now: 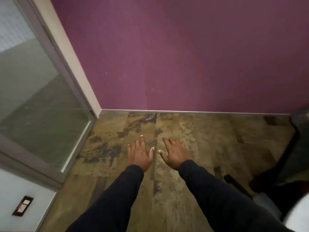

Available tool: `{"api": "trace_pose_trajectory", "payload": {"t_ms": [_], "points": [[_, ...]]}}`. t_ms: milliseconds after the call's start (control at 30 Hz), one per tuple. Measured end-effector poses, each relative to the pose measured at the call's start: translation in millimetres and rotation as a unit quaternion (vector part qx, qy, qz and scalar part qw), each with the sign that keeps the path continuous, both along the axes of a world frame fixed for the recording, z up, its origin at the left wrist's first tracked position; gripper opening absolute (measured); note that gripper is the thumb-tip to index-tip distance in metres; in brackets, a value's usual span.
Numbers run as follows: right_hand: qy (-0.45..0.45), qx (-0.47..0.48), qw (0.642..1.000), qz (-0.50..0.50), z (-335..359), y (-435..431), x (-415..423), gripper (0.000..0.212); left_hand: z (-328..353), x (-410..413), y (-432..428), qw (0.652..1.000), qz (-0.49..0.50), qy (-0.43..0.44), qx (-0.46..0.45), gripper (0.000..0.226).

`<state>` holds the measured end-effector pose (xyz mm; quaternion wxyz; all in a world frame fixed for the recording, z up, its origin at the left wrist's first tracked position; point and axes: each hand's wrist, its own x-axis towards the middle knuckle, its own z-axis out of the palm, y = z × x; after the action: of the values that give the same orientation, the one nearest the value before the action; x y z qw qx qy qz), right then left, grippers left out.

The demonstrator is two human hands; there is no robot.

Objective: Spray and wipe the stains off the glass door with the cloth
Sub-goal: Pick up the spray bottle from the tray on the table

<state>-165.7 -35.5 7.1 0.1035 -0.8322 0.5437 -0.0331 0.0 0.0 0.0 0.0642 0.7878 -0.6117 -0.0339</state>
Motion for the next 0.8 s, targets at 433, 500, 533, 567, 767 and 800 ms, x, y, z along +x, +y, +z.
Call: {"api": "trace_pose_trajectory", "payload": {"t_ms": [433, 500, 533, 567, 767, 800], "points": [[-0.004, 0.005, 0.988, -0.155, -6.8, 64.9, -207.1, 0.049, -0.3, -204.6, 10.3, 0.981, -0.19, -0.031, 0.018, 0.088], [-0.005, 0.003, 0.983, -0.185, -7.3, 69.7, -228.0, 0.047, -1.7, -230.0, 5.8, 0.974, -0.224, -0.039, 0.019, 0.088], [-0.009, 0.006, 0.98, -0.2, -7.5, 71.4, -237.1, 0.046, -2.1, -242.4, 2.1, 0.97, -0.239, -0.041, 0.024, 0.088], [-0.012, 0.008, 0.977, -0.214, -8.4, 72.4, -245.8, 0.045, -3.2, -254.0, -1.2, 0.965, -0.257, -0.043, 0.025, 0.088], [-0.004, 0.026, 0.949, -0.314, -13.0, 80.8, -299.7, 0.049, -15.1, -323.8, -23.8, 0.924, -0.377, -0.044, 0.046, 0.07], [-0.004, 0.028, 0.943, -0.331, -12.9, 82.5, -309.0, 0.048, -16.9, -335.6, -27.5, 0.917, -0.395, -0.039, 0.048, 0.068]]}}
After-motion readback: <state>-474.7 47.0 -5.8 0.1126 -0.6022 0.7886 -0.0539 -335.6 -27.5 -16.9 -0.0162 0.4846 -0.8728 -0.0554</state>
